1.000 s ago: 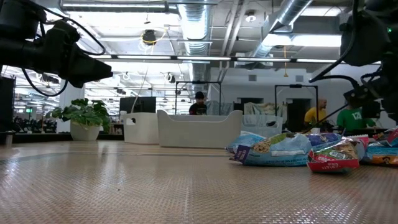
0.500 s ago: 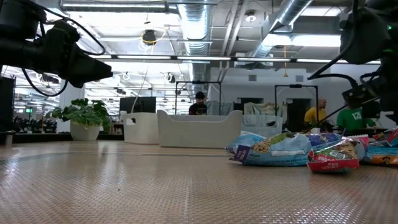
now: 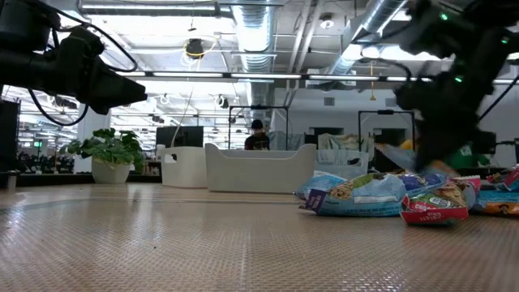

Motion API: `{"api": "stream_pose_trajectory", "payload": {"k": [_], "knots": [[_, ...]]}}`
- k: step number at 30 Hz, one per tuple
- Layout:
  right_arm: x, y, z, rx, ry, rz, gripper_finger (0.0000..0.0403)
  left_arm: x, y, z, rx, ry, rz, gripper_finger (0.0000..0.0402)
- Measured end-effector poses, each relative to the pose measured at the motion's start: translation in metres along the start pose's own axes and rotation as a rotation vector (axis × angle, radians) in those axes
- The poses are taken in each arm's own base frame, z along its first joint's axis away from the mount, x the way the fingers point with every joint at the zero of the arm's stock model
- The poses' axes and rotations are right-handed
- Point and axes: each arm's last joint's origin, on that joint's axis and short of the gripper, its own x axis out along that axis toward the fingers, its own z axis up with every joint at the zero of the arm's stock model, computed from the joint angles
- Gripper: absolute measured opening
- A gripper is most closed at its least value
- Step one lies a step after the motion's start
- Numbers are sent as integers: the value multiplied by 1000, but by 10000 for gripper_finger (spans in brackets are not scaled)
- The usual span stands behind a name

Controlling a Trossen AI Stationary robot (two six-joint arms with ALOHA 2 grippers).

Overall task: Pick and place Granola Bars by type
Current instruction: Put the yellow granola bar into the transparent bin

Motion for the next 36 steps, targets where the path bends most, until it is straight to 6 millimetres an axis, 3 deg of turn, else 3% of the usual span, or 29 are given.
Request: {"api": "stream_pose_trajectory", "payload": {"k": [10, 17, 36], "knots": [[-17, 8, 53, -63, -526, 92, 51, 0, 0, 0, 0, 0, 0, 169], [-34, 10, 81, -65, -845, 14, 51, 0, 0, 0, 0, 0, 0, 169], [-33, 8, 81, -121, -833, -16, 51, 0, 0, 0, 0, 0, 0, 169]]}}
